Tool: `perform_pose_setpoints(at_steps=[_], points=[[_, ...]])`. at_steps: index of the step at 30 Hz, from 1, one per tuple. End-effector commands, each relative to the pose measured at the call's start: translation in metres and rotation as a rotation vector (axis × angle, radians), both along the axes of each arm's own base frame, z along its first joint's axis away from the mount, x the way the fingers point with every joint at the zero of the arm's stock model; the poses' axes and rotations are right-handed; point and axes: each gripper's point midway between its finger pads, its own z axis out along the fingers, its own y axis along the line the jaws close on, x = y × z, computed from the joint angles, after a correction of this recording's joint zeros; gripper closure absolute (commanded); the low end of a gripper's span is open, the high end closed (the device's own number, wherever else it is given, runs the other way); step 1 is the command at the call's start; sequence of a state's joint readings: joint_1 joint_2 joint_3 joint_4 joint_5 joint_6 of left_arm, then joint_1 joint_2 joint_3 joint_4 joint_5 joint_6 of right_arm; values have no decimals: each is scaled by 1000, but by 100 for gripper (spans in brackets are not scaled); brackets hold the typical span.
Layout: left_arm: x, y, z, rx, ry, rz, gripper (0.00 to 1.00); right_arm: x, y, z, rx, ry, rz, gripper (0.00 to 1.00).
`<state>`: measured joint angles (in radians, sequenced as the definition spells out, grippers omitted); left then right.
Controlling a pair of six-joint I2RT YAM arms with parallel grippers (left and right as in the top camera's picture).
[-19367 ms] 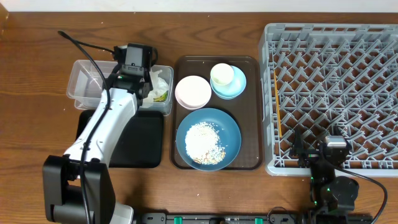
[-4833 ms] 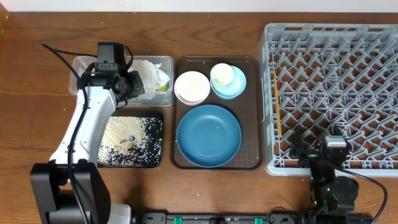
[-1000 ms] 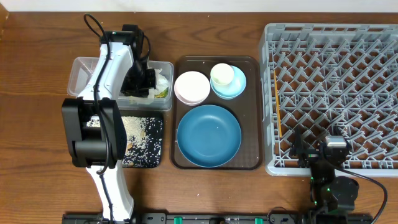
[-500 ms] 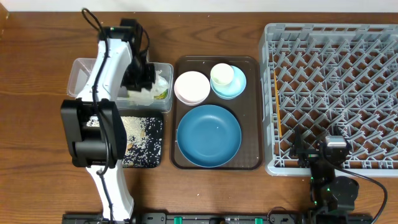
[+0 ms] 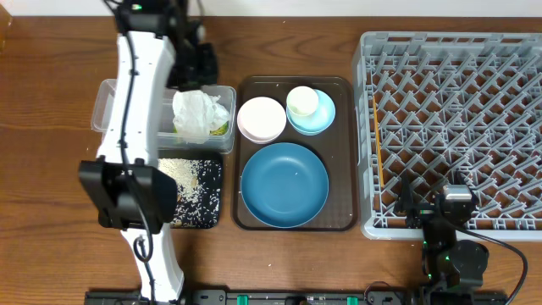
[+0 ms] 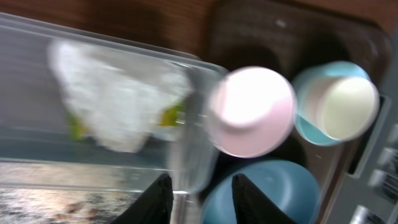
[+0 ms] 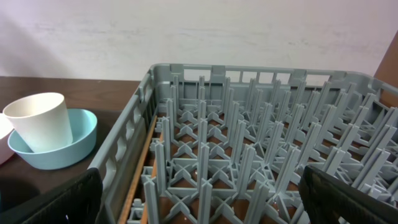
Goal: Sort waste into correct bins and load items into the dishwasher rack
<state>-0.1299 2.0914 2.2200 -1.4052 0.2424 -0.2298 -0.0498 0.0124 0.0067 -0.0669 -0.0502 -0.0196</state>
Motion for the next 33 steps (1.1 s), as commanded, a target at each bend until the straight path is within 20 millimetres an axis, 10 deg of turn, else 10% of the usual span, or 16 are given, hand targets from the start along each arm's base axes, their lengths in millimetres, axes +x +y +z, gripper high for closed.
perform_pose_setpoints(at_steps=[1,7,11,18,22,25,33], points=[[-9,-46,0,-56,8,-75,63,0,0,-1,-4,1,0,1],[-8,-90,-3,-61,-49,-172,59,0,0,-1,-3,1,1,1],[-2,-75,6,-21,-89,-143,59,0,0,-1,-4,1,0,1],[-3,49,57,54,-170,140,58,0,0,-1,-3,1,1,1],[-24,136,82,64,-199,353,27,0,0,-1,-4,1,0,1],[-39,188,88,73,-202,485,21,0,0,-1,-4,1,0,1],[-68,256,83,78,-160,693,14,0,1,-1,-1,1,7,1]])
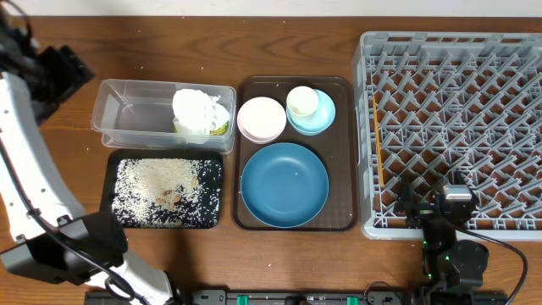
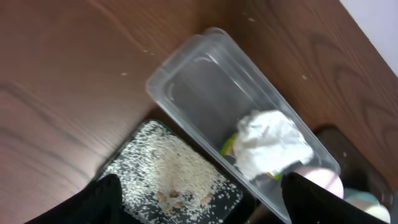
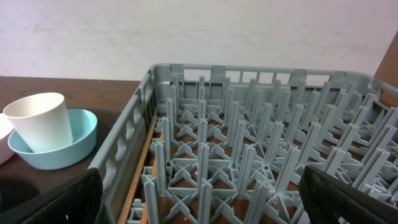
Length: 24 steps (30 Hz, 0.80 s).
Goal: Sort waste into correct bins and load items into the dishwasher rack
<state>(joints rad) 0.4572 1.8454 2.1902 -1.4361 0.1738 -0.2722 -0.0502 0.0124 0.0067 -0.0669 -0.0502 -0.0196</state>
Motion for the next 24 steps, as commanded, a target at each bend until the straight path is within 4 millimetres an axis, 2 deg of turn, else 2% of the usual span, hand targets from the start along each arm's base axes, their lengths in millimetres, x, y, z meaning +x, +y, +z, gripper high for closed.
perform_pose_setpoints(at_steps=[1,4,6,10,12,16,17,20,24], points=[[-6,16,-3,-11,6,58,13,0,3,0,35,1,17,1],[-9,23,-3,-11,6,77,12,0,8,1,224,0,34,1],[-10,25,-3,-10,6,84,11,0,9,9,332,-30,36,1],[-10,25,-3,-10,6,85,10,-5,12,17,338,12,47,1],[-10,25,-3,-10,6,85,10,-9,13,33,341,41,46,1],[-10,25,-3,-10,6,85,9,-11,20,86,349,102,74,1],[-10,25,-3,-10,6,85,9,-7,20,101,352,142,68,1],[-10,25,-3,-10,6,85,9,10,26,126,349,312,85,1],[-10,25,-3,-10,6,85,9,43,40,128,405,673,121,1]])
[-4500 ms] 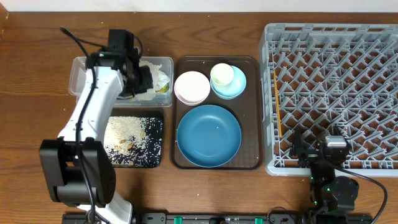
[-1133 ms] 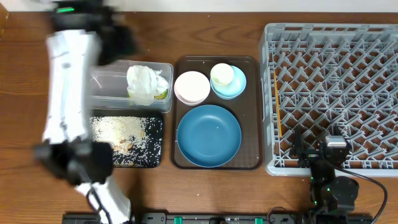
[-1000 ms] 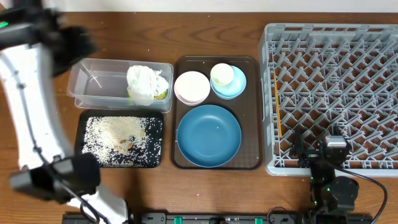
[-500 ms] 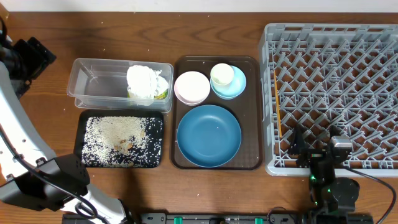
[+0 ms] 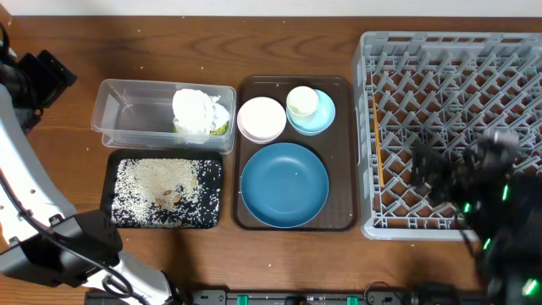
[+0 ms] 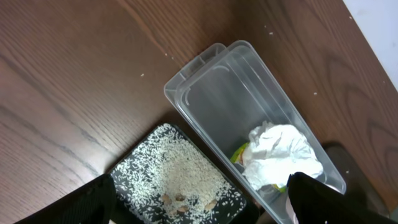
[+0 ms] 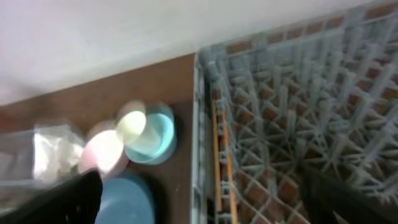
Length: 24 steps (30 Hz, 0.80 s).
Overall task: Sort waste into correct bins and load items into the dishwasher rack
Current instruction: 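Move the right gripper over the white cup in the light blue bowl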
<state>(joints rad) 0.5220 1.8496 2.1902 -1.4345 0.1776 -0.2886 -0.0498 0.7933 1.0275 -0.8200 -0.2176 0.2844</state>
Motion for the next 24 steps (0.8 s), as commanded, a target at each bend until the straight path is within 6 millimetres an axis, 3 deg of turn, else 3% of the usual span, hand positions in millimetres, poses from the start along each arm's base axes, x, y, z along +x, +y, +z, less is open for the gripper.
perform_pose_setpoints(at_steps=[1,5,9,11,14,16,19,20,24], points=[[-1,2,-1,0,6,6,9,36,15,0,67,203,87,1],[-1,2,-1,0,6,6,9,89,38,-9,163,417,180,1],[-1,2,-1,0,7,7,9,133,83,-11,330,431,348,1],[0,2,-1,0,6,6,9,155,105,-22,314,404,403,1],[-1,2,-1,0,6,6,9,171,121,-50,189,413,374,6],[-1,2,-1,0,6,6,9,174,140,-66,88,412,394,25],[-1,2,-1,0,6,6,9,170,174,-83,-61,390,477,69],[-1,2,-1,0,6,6,9,169,182,-87,-89,389,486,77],[-1,2,-1,0,6,6,9,162,203,-102,-234,385,472,88]])
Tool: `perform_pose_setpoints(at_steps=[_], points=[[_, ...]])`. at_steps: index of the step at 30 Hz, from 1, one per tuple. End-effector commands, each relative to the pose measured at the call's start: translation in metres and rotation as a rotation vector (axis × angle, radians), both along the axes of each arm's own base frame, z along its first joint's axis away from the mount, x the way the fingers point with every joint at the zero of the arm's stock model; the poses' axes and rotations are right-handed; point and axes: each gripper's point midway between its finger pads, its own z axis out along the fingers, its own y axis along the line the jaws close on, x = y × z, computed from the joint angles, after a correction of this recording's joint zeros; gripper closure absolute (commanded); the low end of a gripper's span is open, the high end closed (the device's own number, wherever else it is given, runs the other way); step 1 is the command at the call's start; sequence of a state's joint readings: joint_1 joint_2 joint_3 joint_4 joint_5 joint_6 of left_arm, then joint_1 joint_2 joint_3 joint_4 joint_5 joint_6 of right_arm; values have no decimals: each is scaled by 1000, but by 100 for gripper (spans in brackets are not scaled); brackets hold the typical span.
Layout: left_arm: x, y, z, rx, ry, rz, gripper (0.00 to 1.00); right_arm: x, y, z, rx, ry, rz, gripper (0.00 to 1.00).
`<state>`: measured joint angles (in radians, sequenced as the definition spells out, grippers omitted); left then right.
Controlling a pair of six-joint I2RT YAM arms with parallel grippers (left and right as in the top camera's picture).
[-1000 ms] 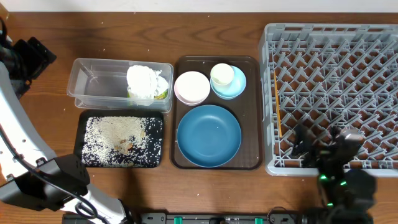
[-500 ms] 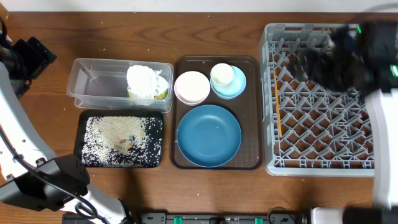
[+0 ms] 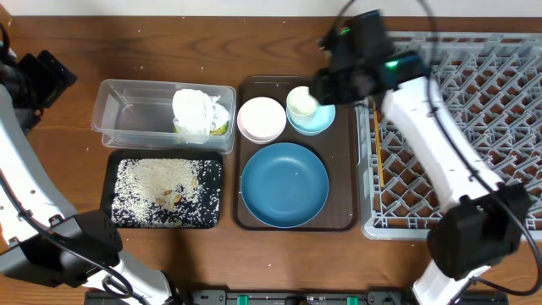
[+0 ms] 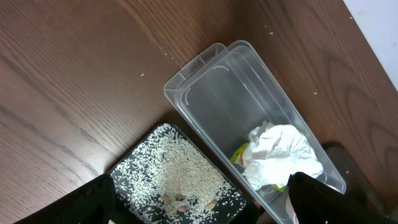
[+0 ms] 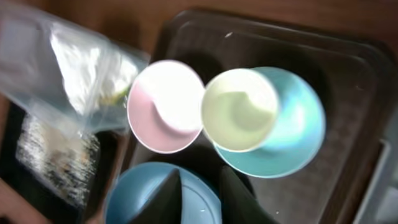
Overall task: Sort waste into correct bins and load items into the dishwasher rack
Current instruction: 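Move the right gripper over the white cup in the light blue bowl, then grasp the white cup with the right gripper and lift it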
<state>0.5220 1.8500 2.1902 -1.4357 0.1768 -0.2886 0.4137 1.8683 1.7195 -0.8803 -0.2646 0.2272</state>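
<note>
On the brown tray (image 3: 343, 199) a cream cup (image 3: 302, 101) stands in a light blue bowl (image 3: 320, 119), beside a pink bowl (image 3: 261, 119) and a big blue plate (image 3: 284, 185). My right gripper (image 3: 326, 87) hangs over the cup and bowl. In the right wrist view its fingers stand a little apart with nothing between them (image 5: 202, 199), above the cup (image 5: 239, 109), the light blue bowl (image 5: 295, 140), the pink bowl (image 5: 165, 106) and the plate (image 5: 143, 199). My left gripper (image 4: 199, 208) is wide open, high at the far left (image 3: 47, 72).
A clear bin (image 3: 135, 119) holds crumpled white paper (image 3: 199, 110) with a bit of green under it. In front of it lies a black tray of rice (image 3: 165, 191). The grey dishwasher rack (image 3: 457, 127) fills the right side, with a wooden stick along its left wall.
My right arm was over the front of the rack and now reaches over the tray, above the cup and bowls, its fingers closer together. The left arm has not moved.
First my left gripper was low over the clear bin by the crumpled paper, with the right arm parked in front of the rack. Then the left arm was at the far left, wide open. The right arm then stood over the rack, and now over the tray.
</note>
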Motion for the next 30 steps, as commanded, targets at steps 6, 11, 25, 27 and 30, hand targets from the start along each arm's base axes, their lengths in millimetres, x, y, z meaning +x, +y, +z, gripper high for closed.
perform_pose_setpoints(at_steps=[6,11,25,27,30], points=[[0,2,-1,0,5,6,9,3,16,-26,-262,-100,5,74],[0,2,-1,1,5,6,9,0,32,-48,-283,-81,41,70],[0,2,-1,0,5,6,9,18,45,-88,-327,-106,119,73],[0,2,-1,0,5,6,9,19,46,-87,-324,-115,121,75],[0,2,-1,0,5,6,9,19,43,-88,-330,-108,124,81]])
